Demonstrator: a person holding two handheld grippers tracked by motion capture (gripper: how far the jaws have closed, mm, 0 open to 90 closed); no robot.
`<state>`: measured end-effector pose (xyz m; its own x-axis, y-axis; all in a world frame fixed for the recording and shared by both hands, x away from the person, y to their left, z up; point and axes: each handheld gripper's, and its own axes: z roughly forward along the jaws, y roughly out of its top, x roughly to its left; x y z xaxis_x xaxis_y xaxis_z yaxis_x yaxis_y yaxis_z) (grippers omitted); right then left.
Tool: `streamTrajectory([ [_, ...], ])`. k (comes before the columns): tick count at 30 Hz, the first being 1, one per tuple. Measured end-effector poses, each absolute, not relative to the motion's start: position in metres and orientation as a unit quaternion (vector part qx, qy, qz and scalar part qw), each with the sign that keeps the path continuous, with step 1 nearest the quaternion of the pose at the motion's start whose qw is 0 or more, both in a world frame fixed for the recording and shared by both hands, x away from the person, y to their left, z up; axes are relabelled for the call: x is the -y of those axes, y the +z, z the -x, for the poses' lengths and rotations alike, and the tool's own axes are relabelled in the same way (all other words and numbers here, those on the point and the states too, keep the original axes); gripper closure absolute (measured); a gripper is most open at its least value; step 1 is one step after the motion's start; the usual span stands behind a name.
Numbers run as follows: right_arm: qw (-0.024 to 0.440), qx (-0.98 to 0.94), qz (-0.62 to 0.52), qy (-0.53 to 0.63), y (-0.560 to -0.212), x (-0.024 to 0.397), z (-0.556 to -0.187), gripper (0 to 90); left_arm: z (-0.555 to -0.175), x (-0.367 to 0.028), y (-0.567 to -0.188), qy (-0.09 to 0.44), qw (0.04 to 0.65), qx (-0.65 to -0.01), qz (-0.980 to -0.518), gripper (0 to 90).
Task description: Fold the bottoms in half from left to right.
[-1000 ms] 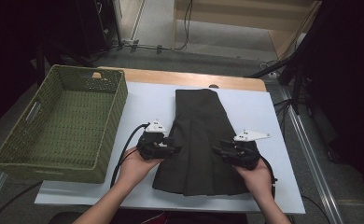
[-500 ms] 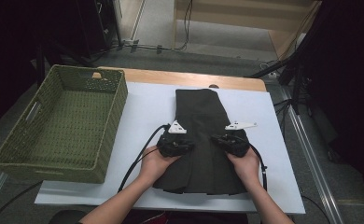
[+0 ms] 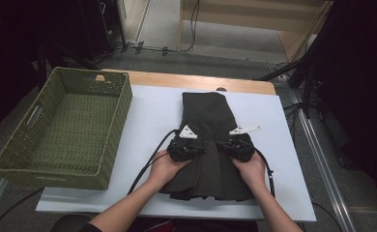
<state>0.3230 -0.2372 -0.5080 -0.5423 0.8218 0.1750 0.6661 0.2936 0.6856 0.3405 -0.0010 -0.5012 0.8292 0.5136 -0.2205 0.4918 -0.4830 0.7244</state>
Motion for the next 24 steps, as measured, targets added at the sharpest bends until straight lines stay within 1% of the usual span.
streamTrajectory([
  [5, 0.124, -0.771, -0.478, 0.402, -0.487, 0.259, -0.320, 87.5, -0.349, -0.002, -0.487, 0.020, 0.429, -0.294, -0.854, 88.0],
  [8, 0.140, -0.761, -0.490, 0.401, -0.485, 0.272, -0.322, 87.5, -0.357, -0.001, -0.484, 0.026, 0.427, -0.295, -0.854, 87.8],
  [9, 0.141, -0.758, -0.497, 0.399, -0.486, 0.277, -0.323, 87.5, -0.358, -0.001, -0.485, 0.026, 0.427, -0.297, -0.854, 86.2],
  [14, 0.138, -0.752, -0.520, 0.381, -0.496, 0.288, -0.328, 87.5, -0.367, 0.010, -0.489, 0.026, 0.420, -0.291, -0.859, 86.2],
  [22, 0.147, -0.761, -0.522, 0.357, -0.513, 0.286, -0.329, 87.5, -0.373, 0.023, -0.503, 0.020, 0.406, -0.289, -0.867, 86.5],
  [24, 0.146, -0.762, -0.520, 0.358, -0.516, 0.286, -0.330, 87.5, -0.374, 0.024, -0.506, 0.021, 0.400, -0.289, -0.869, 87.9],
])
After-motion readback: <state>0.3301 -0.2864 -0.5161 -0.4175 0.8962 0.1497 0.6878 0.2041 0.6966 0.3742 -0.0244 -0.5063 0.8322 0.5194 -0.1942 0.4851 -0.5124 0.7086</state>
